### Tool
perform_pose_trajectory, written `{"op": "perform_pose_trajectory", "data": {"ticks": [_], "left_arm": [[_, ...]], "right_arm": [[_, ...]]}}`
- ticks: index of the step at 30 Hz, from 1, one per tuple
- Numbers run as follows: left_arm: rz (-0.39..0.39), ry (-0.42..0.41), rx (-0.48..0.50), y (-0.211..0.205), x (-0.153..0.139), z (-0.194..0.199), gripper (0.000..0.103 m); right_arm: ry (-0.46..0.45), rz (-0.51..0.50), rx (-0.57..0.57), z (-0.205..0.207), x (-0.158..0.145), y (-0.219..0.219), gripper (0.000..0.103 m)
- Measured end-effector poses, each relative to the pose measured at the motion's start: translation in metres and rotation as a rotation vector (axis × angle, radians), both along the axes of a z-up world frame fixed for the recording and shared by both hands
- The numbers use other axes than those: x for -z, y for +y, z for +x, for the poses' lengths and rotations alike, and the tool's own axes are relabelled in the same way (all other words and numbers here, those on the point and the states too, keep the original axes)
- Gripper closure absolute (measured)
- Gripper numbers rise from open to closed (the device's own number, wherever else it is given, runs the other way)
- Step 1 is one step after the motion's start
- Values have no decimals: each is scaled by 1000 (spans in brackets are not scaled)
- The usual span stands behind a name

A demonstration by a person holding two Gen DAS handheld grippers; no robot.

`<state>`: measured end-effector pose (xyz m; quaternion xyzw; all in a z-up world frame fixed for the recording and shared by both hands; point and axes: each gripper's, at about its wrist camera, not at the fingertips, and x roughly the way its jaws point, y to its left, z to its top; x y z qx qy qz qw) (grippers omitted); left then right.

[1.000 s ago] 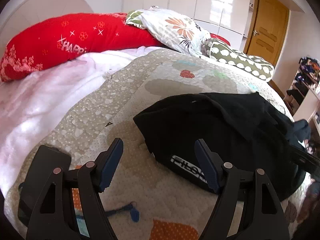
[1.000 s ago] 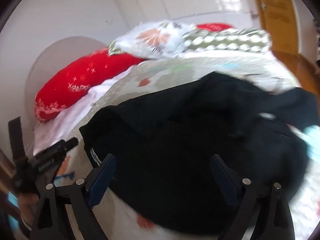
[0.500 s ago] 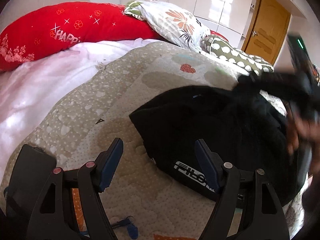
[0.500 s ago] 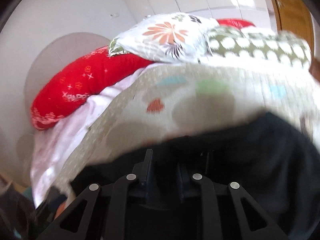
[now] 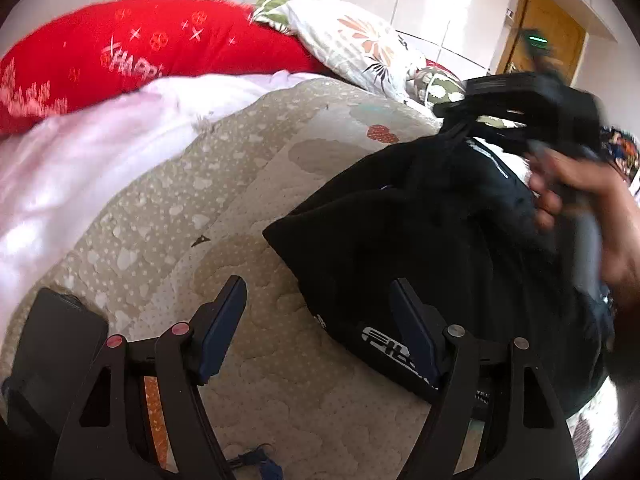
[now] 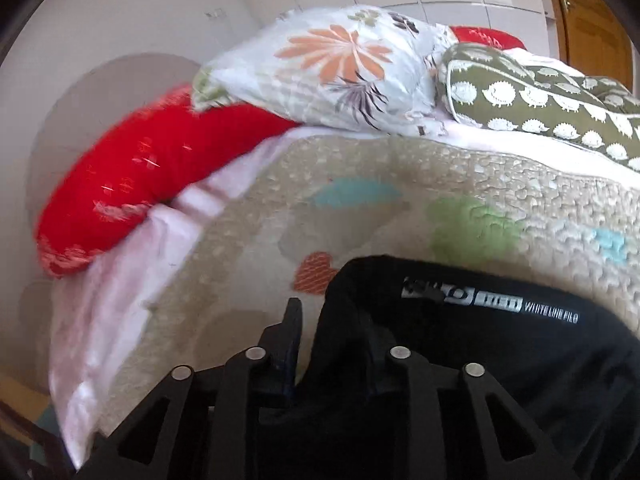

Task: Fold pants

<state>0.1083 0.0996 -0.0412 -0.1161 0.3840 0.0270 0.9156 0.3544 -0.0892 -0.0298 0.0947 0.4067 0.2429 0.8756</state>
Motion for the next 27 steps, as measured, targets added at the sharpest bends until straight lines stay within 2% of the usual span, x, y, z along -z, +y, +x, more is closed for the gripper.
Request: {"op": "perform_pose_trajectory", "data": {"ticks": [2,4,9,13,15,17,21,26,27], "left_arm": [[-23,14,-9,4,2,2,29],[-39,23,-22,7,5,3,29],[-66,38,-40,11,8,5,29],[-71,48,-45,12,9,6,29],[-96,61,-58,16,10,8,29],[-128,72,-61,20,10,10,29],[-153,106,-53,18,11,19,29],[-202,145,-26,8,12,46,28],[-207,154,-20,5,14,52,24]], "right_arm": [[-12,76,-8,-22,-10,-17,54],[-36,133,-15,-45,-19,-37,54],[-58,138,21,-120,-35,-101,54],[-73,137,143,-198,-28,-185,54],[-77,122,239,-237,-14,-228,52],[-34,75,341,-268,8,-265,51],[75,53,451,-289,50,-313,51],[74,133,464,-272,70,-330,50],[60,137,453,-264,72,-329,50]]}}
